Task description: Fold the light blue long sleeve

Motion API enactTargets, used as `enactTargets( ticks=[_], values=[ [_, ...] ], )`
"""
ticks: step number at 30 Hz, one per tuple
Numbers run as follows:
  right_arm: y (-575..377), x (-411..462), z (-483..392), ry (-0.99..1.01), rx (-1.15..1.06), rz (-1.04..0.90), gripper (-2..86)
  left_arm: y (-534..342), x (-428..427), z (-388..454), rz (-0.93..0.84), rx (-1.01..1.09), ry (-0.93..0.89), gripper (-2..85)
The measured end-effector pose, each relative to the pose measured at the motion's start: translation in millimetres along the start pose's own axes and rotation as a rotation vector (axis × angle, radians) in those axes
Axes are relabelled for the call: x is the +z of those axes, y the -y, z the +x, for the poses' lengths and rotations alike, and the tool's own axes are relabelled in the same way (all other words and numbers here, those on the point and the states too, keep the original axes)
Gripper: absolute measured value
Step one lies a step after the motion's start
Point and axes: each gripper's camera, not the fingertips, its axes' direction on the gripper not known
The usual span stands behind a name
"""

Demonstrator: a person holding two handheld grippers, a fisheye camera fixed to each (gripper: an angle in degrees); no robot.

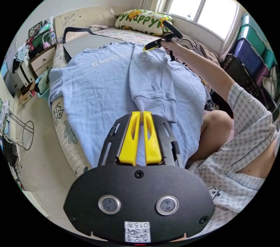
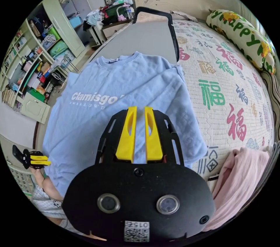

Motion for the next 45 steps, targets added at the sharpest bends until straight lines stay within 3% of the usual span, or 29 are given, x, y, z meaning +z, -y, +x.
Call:
enactTargets(
  ticks=[5,10,13,18,21,30,38,41,45],
  values=[
    [7,24,-22,-0.096,-0.06,-0.017,-0.7,-14,-3,-14,-0.034,0.04,0.007,1.5],
    [4,35,-33,-0.069,-0.083,-0.023,-0.7,-39,-18,-74,0.019,-0.068,-0.182,3.9],
    [-1,32,-44,-0.055,-0.101,0.011,-0.5,-87,-43,-157,0.23,-0.286,-0.348,5.9],
    [2,5,-101,0.065,-0.215,0.174,0.3,-226,-46,-353,0.732,-0.94,-0.599,5.9],
    [12,4,-159,0.139,-0.332,0.243,1.5,-268,-4,-423,0.773,-1.091,-0.705,4.7],
    [101,120,-365,0.235,-0.569,0.088,9.2,-292,97,-524,0.704,-1.168,-0.864,15.1],
    [145,226,-491,0.022,-0.63,-0.027,13.7,-309,134,-576,0.726,-1.226,-0.922,18.0],
    [145,256,-513,-0.1,-0.623,-0.097,10.2,-308,152,-589,0.745,-1.229,-0.981,14.6],
    [138,251,-530,-0.164,-0.653,-0.039,2.3,-318,148,-591,0.832,-1.229,-0.953,0.6]
  ],
)
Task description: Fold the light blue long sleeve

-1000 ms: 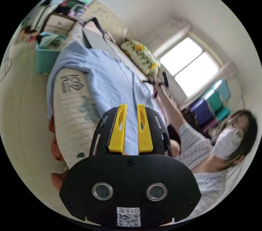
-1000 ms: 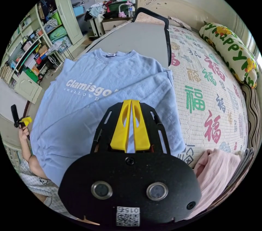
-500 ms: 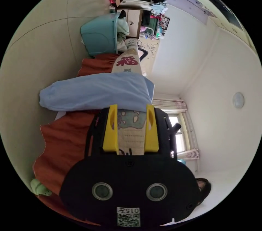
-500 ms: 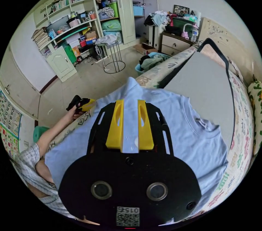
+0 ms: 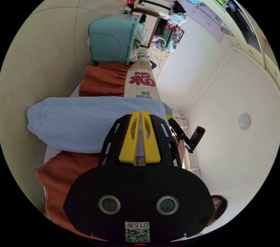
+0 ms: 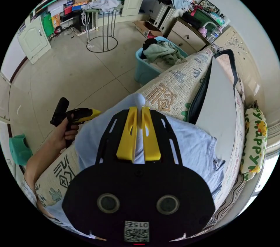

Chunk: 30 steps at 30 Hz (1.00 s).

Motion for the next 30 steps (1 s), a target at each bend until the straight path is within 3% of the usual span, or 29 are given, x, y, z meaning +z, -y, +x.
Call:
enactTargets(
  ticks=[7,11,15,20,23,30],
  values=[
    [-18,-25,3,0.079,0.086,0.098,0.6,-11,-37,61,0.031,0.12,0.071,0.5],
    [-26,-37,-1,0.084,0.095,0.102,0.4,-30,-34,40,-0.102,0.031,-0.029,14.2],
    [-32,-41,-12,0.035,0.076,0.102,0.5,-51,-35,5,-0.112,-0.06,-0.066,17.8],
    [-38,-42,-20,-0.016,0.05,0.107,0.6,-58,1,-21,-0.167,-0.077,-0.212,16.8],
    [-43,-44,-18,-0.013,0.051,0.103,0.6,-64,11,-31,-0.074,-0.086,-0.291,14.6],
    [-62,-55,-12,-0.031,0.0,0.104,0.6,-76,-1,15,0.046,0.07,-0.076,2.5]
  ],
)
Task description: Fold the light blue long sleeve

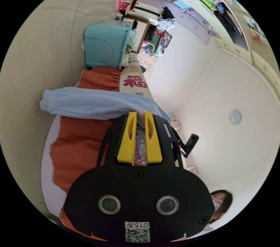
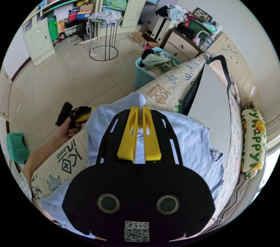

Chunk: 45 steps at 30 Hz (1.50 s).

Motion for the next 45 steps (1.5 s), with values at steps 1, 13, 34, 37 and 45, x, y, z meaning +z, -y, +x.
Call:
enactTargets(
  ticks=[1,13,34,37,45],
  values=[
    [-2,-2,1,-0.001,-0.003,0.005,0.6,-1,-1,8,0.006,0.02,0.015,1.5],
    [-111,-118,107,0.209,0.288,0.444,1.9,-179,108,346,-0.051,0.937,0.26,-0.6],
    [-499,-320,178,0.532,0.375,0.422,9.4,-532,356,358,-0.912,1.343,0.691,7.0],
    [-486,-315,145,0.619,0.21,0.271,12.2,-538,385,351,-0.958,1.307,0.68,7.8],
    [-516,-319,95,0.547,0.051,0.132,13.2,-475,392,271,-0.895,1.122,0.879,7.9]
  ],
)
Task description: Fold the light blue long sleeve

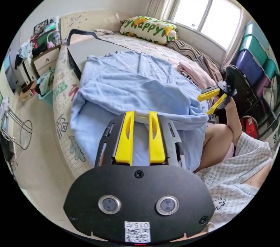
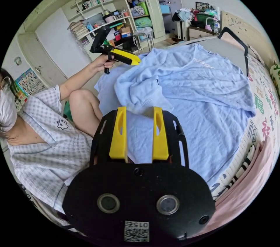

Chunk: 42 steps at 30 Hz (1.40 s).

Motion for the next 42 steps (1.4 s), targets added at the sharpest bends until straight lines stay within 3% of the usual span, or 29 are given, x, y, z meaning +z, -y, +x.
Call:
enactTargets(
  ticks=[7,10,14,17,21,24,27,29,36,40,42],
  values=[
    [5,7,-22,-0.088,-0.048,-0.045,10.7,-7,3,-53,0.018,-0.089,-0.098,6.6],
    [9,6,-41,-0.199,-0.09,-0.046,5.2,-9,9,-78,-0.003,-0.114,-0.137,6.4],
    [3,-36,-67,-0.348,-0.039,0.036,2.7,-28,-10,-122,0.103,-0.172,-0.21,6.4],
    [-6,-60,-96,-0.301,-0.091,0.045,2.8,-42,-30,-168,0.172,-0.246,-0.242,6.8],
    [-3,-28,-124,-0.223,-0.24,-0.143,2.9,-62,-43,-262,0.294,-0.537,-0.275,9.2],
    [7,-5,-134,-0.183,-0.284,-0.244,3.0,-51,-19,-307,0.267,-0.608,-0.453,10.8],
    [12,7,-144,-0.206,-0.326,-0.286,3.0,-33,17,-331,0.163,-0.664,-0.417,13.2],
    [14,9,-146,-0.216,-0.329,-0.283,3.0,-27,35,-345,0.147,-0.684,-0.468,13.5],
    [17,-12,-146,-0.262,-0.289,-0.189,3.0,-40,36,-406,0.347,-0.823,-0.554,7.4],
    [31,-24,-152,-0.359,-0.278,-0.115,2.7,-57,20,-422,0.491,-0.845,-0.51,5.0],
    [39,-16,-163,-0.277,-0.36,-0.133,2.4,-75,24,-437,0.511,-0.902,-0.502,3.8]
  ],
)
